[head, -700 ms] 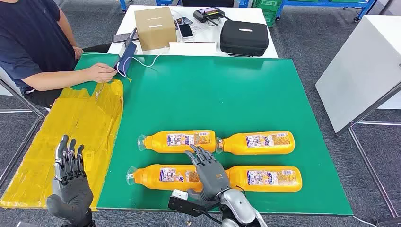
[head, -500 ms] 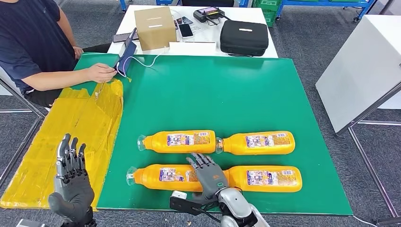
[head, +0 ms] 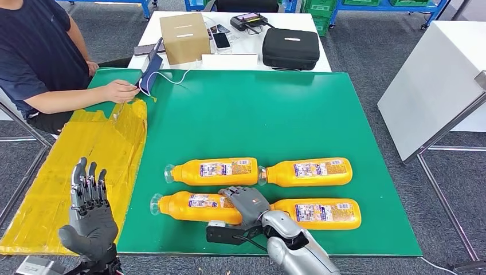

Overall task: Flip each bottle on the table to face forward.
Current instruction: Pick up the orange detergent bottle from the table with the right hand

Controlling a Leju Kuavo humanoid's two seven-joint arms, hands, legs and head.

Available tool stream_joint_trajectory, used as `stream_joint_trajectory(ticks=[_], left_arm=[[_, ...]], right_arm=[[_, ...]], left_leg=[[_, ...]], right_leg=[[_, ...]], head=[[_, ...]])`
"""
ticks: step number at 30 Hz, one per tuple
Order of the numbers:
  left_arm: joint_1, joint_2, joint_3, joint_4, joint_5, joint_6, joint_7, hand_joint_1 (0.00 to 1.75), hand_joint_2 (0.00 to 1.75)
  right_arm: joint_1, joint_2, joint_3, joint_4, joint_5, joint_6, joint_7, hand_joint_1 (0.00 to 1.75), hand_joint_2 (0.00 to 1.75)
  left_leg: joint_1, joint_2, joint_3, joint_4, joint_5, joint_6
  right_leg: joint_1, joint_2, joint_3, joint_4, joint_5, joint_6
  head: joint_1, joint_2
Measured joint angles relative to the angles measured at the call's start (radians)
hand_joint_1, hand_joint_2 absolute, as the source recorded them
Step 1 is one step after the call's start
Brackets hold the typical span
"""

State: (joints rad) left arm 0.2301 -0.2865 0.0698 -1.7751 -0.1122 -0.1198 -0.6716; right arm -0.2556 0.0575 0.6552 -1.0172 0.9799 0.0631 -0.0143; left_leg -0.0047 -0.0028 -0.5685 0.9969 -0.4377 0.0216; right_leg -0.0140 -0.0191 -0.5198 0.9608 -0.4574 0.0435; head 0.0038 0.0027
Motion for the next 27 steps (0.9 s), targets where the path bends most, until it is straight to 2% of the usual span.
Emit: stream_joint_trajectory(ticks=[11, 15, 19, 22, 27], left_arm=[[-0.006, 0.000, 0.002, 0.010, 0.009, 0.003, 0.000, 0.00, 0.00], [-0.008, -0.011, 0.023, 0.010, 0.062, 0.053, 0.000, 0.00, 0.00], [-0.003, -0.032, 0.084, 0.002, 0.205, 0.205, 0.000, 0.00, 1.75], [0.018, -0.038, 0.134, -0.021, 0.301, 0.318, 0.006, 0.00, 1.75], [0.047, -0.047, 0.169, -0.048, 0.335, 0.417, 0.028, 0.00, 1.75]], right_arm=[[-0.011, -0.009, 0.013, 0.011, -0.013, 0.001, -0.002, 1.75, 1.75], [-0.015, -0.018, 0.030, 0.012, -0.074, -0.005, 0.007, 1.75, 1.75], [0.018, -0.014, 0.033, -0.021, -0.144, -0.087, 0.011, 1.75, 1.75], [0.092, 0.006, 0.021, -0.100, -0.176, -0.174, -0.006, 1.75, 1.75], [0.229, 0.058, -0.016, -0.287, -0.277, -0.253, -0.092, 1.75, 1.75]], left_leg=[[0.000, 0.001, 0.001, 0.000, 0.000, 0.000], [0.000, 0.001, 0.001, 0.000, 0.000, 0.000], [0.000, 0.000, 0.001, 0.000, 0.000, 0.000], [0.000, -0.001, -0.004, 0.000, 0.001, 0.000], [0.000, -0.001, -0.011, 0.000, 0.001, 0.000]], right_leg=[[0.000, 0.000, 0.001, 0.000, 0.000, 0.000], [0.000, 0.000, 0.001, 0.000, 0.000, 0.000], [0.000, 0.000, 0.002, 0.000, 0.000, 0.000], [0.000, 0.000, 0.005, 0.000, 0.000, 0.000], [0.000, -0.001, 0.002, 0.001, 0.000, 0.001]], head=[[0.000, 0.000], [0.000, 0.000], [0.000, 0.000], [0.000, 0.000], [0.000, 0.000]])
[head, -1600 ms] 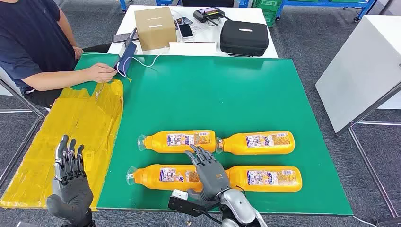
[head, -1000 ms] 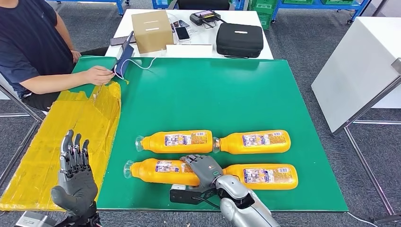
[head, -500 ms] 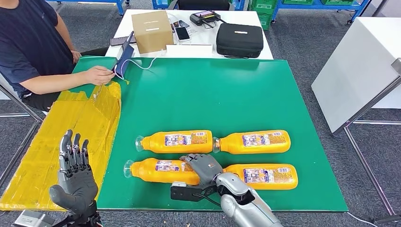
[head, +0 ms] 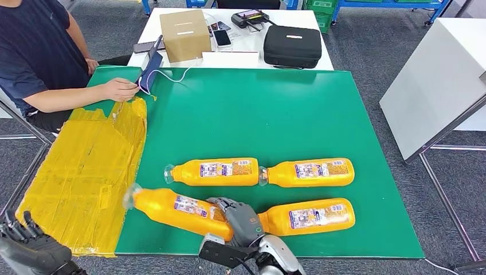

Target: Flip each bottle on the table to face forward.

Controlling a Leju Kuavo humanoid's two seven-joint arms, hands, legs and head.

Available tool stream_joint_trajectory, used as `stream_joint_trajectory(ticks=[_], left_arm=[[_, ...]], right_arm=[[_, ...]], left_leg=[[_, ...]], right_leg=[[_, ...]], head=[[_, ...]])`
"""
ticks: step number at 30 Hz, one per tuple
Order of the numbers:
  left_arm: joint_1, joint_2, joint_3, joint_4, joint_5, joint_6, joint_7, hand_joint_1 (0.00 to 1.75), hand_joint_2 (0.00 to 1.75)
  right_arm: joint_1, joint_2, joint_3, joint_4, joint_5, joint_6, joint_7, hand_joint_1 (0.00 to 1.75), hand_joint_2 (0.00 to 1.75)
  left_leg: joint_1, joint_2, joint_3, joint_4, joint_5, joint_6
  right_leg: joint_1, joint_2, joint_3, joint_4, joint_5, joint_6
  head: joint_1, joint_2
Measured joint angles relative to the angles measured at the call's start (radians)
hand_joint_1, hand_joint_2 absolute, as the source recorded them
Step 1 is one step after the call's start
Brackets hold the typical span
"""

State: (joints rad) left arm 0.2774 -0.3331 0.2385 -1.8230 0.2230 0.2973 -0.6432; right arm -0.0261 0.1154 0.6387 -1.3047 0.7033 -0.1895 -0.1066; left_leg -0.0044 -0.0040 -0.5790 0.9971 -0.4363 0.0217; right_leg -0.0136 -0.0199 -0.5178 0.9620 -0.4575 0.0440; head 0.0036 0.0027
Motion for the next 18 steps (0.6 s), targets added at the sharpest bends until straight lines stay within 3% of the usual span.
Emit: stream_joint_trajectory(ticks=[5, 11, 13, 18], left_arm=[[0.008, -0.004, 0.007, -0.009, -0.008, 0.005, 0.035, 0.00, 1.75], [0.010, -0.007, 0.008, -0.009, -0.014, -0.042, 0.067, 0.00, 1.75], [0.012, -0.007, 0.007, -0.007, -0.011, -0.157, 0.125, 0.00, 1.75], [0.031, -0.012, -0.012, 0.015, -0.007, -0.569, 0.248, 0.00, 1.75]], right_arm=[[0.068, 0.026, -0.039, -0.146, -0.095, -0.034, -0.081, 1.75, 1.75], [0.107, 0.035, -0.056, -0.226, -0.117, -0.040, -0.104, 1.75, 1.75], [0.116, 0.036, -0.059, -0.243, -0.132, -0.049, -0.121, 1.75, 1.75], [0.142, 0.036, -0.075, -0.301, -0.167, -0.070, -0.178, 1.75, 1.75]], left_leg=[[0.000, 0.000, -0.002, 0.000, 0.000, 0.000], [-0.001, 0.000, -0.002, 0.000, 0.000, 0.000], [-0.001, 0.000, -0.002, 0.000, 0.000, 0.000], [-0.001, 0.001, -0.004, 0.000, 0.000, 0.000]], right_leg=[[0.000, 0.000, -0.008, 0.000, 0.000, -0.001], [-0.001, 0.000, -0.009, 0.000, 0.000, 0.000], [-0.001, 0.000, -0.009, 0.000, 0.000, 0.000], [-0.001, 0.000, -0.004, 0.000, 0.000, 0.000]], head=[[0.000, 0.000], [0.000, 0.000], [0.000, 0.000], [0.000, 0.000]])
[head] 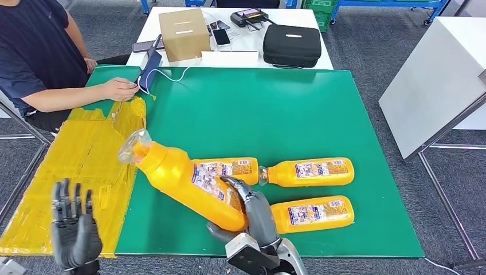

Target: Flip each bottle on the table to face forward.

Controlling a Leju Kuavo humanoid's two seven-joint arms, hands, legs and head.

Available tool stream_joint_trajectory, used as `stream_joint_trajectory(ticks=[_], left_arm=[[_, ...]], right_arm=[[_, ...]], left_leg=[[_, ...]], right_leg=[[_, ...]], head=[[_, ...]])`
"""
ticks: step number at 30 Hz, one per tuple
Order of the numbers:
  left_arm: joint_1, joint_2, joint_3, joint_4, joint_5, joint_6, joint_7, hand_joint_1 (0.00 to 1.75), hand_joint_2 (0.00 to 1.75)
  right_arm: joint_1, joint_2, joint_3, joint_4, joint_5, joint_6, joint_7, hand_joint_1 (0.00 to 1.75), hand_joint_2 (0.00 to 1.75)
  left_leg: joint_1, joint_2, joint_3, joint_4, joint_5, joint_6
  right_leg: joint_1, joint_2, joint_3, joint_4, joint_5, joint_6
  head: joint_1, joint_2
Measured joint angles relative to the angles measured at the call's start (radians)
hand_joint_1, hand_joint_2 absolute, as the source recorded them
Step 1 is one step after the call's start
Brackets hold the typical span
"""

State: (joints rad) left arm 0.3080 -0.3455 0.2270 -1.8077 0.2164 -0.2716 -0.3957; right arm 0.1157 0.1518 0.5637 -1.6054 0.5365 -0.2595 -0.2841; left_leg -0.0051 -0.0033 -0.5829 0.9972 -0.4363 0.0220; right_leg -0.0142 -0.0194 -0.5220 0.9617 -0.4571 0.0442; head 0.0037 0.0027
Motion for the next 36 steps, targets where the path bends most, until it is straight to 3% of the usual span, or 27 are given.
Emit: stream_joint_trajectory(ticks=[5, 9, 27, 36], left_arm=[[0.045, -0.003, -0.056, 0.007, 0.028, -0.239, 0.027, 0.00, 1.75], [0.076, -0.002, -0.101, 0.008, 0.059, -0.322, 0.037, 0.00, 1.75], [0.105, 0.009, -0.169, 0.011, 0.105, -0.347, 0.049, 0.00, 1.75], [0.104, 0.017, -0.186, 0.029, 0.105, -0.307, 0.029, 0.00, 1.75]], right_arm=[[0.006, 0.003, -0.005, -0.020, 0.011, 0.030, -0.018, 1.75, 1.75], [0.004, 0.008, -0.003, -0.016, 0.036, 0.058, -0.021, 1.75, 1.75], [-0.090, 0.013, 0.080, 0.131, 0.172, 0.117, -0.031, 1.75, 1.75], [-0.173, 0.029, 0.193, 0.291, 0.257, 0.134, -0.055, 1.75, 1.75]], left_leg=[[0.000, 0.000, -0.001, 0.000, 0.000, 0.000], [0.000, -0.001, -0.001, 0.000, 0.000, 0.000], [0.000, -0.001, -0.001, 0.000, 0.000, 0.000], [0.001, -0.001, -0.001, 0.000, 0.000, 0.000]], right_leg=[[0.000, 0.000, -0.001, 0.000, 0.000, 0.000], [0.000, 0.000, -0.001, 0.000, 0.000, 0.000], [0.000, -0.001, -0.001, 0.000, 0.000, 0.000], [0.000, -0.001, -0.001, 0.000, 0.000, 0.000]], head=[[0.000, 0.000], [0.000, 0.000], [0.000, 0.000], [0.000, 0.000]])
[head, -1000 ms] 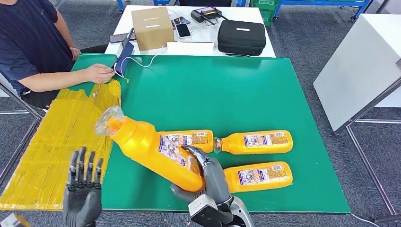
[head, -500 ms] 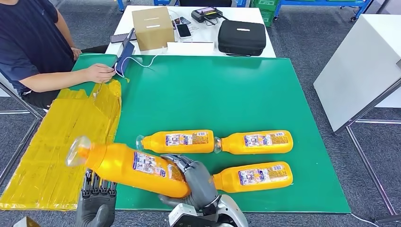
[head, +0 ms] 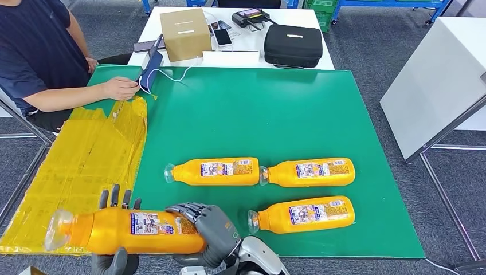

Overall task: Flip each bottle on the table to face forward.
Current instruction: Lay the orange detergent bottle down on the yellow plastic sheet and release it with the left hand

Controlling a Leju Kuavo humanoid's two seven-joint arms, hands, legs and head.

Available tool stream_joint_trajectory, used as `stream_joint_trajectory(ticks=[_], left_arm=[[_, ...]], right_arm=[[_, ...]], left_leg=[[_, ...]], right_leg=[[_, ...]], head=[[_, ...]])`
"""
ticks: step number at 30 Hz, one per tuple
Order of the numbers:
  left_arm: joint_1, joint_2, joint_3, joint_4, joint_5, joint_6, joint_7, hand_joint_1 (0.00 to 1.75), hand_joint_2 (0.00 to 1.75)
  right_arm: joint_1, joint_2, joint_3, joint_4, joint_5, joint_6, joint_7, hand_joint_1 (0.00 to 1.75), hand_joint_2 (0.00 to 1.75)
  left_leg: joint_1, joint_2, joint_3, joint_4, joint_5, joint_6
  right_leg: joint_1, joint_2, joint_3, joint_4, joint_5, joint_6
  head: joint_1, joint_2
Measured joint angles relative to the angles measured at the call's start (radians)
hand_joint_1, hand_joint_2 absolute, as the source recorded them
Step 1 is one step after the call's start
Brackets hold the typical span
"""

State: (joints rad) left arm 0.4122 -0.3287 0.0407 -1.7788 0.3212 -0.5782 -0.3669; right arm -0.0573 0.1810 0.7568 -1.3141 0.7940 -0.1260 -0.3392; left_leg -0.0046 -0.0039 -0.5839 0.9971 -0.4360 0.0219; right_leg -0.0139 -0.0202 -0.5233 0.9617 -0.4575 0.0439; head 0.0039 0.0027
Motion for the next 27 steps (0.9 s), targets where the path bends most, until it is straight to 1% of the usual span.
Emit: stream_joint_trajectory(ticks=[6, 9, 10, 13, 14, 17, 27], left_arm=[[0.001, 0.003, 0.000, 0.009, -0.002, 0.004, -0.001, 0.00, 1.75], [0.001, 0.003, 0.002, 0.011, -0.028, 0.025, -0.013, 0.00, 1.75], [0.001, 0.003, 0.003, 0.012, -0.045, 0.036, -0.021, 0.13, 1.75], [0.001, 0.003, 0.004, 0.013, -0.102, 0.077, -0.045, 1.44, 1.75], [0.001, 0.003, 0.004, 0.013, -0.118, 0.089, -0.051, 1.75, 1.75], [0.001, 0.002, 0.006, 0.013, -0.148, 0.106, -0.068, 1.75, 1.75], [-0.010, -0.007, 0.019, 0.013, -0.175, 0.105, -0.096, 1.75, 1.75]], right_arm=[[-0.014, 0.001, 0.019, 0.036, 0.002, 0.000, -0.002, 1.75, 1.75], [-0.023, 0.002, 0.032, 0.051, 0.010, 0.002, -0.006, 1.75, 1.75], [-0.027, 0.003, 0.038, 0.058, 0.014, 0.002, -0.008, 1.75, 1.75], [-0.040, 0.007, 0.052, 0.080, 0.020, -0.001, -0.009, 1.75, 1.75], [-0.044, 0.008, 0.055, 0.086, 0.020, -0.003, -0.008, 1.75, 1.75], [-0.052, 0.013, 0.060, 0.100, 0.020, -0.008, -0.006, 1.75, 1.75], [-0.061, 0.019, 0.063, 0.122, 0.027, -0.035, 0.001, 1.75, 1.75]], left_leg=[[0.000, 0.000, 0.000, 0.000, 0.000, 0.000], [0.000, 0.000, 0.000, 0.000, 0.000, 0.000], [0.000, 0.000, 0.000, 0.000, 0.000, 0.000], [0.000, 0.000, 0.000, 0.000, 0.000, 0.000], [0.000, 0.000, 0.000, 0.000, 0.000, 0.000], [0.000, 0.000, 0.000, 0.000, 0.000, 0.000], [0.000, 0.000, 0.000, 0.000, 0.000, 0.000]], right_leg=[[0.000, 0.000, 0.000, 0.000, 0.000, 0.000], [0.000, 0.000, 0.000, 0.000, 0.000, 0.000], [0.000, 0.000, 0.000, 0.000, 0.000, 0.000], [0.000, 0.000, 0.000, 0.000, 0.000, 0.000], [0.000, 0.000, 0.000, 0.000, 0.000, 0.000], [0.000, 0.000, 0.000, 0.000, 0.000, 0.000], [0.000, 0.000, 0.000, 0.000, 0.000, 0.000]], head=[[0.000, 0.000], [0.000, 0.000], [0.000, 0.000], [0.000, 0.000], [0.000, 0.000], [0.000, 0.000], [0.000, 0.000]])
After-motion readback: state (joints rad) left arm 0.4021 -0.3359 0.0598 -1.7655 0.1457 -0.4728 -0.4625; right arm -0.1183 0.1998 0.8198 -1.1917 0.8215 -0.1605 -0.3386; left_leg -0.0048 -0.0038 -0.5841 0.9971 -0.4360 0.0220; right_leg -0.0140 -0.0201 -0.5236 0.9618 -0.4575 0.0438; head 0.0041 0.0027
